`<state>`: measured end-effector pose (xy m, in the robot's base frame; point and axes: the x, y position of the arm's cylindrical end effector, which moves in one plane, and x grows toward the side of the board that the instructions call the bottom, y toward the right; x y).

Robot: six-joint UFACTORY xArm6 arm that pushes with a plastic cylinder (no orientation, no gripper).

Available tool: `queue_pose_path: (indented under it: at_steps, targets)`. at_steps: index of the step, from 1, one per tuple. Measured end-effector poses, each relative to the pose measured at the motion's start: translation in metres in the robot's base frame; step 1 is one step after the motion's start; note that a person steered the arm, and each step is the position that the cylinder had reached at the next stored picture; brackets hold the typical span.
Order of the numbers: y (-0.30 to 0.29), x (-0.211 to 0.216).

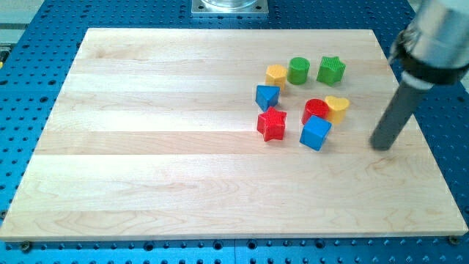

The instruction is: Make a circle with all blocks

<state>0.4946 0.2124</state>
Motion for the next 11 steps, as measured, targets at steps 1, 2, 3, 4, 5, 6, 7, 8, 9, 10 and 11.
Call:
queue_pose_path:
  at_steps: [1,2,3,4,5,6,7,8,9,10,11]
  targets:
    - [-0.013,-0.004]
    - [-0.018,-0.022]
    - [-0.021,-0.021]
    - [-0.030,-0.021]
    - [-0.043,-0.024]
    - [-0.049,-0.050]
    - [-0.047,-0.067]
    - [-0.035,-0.078]
    - [-0.016,-0.078]
    - [0.021,-0.034]
    - [-0.036,0.019]
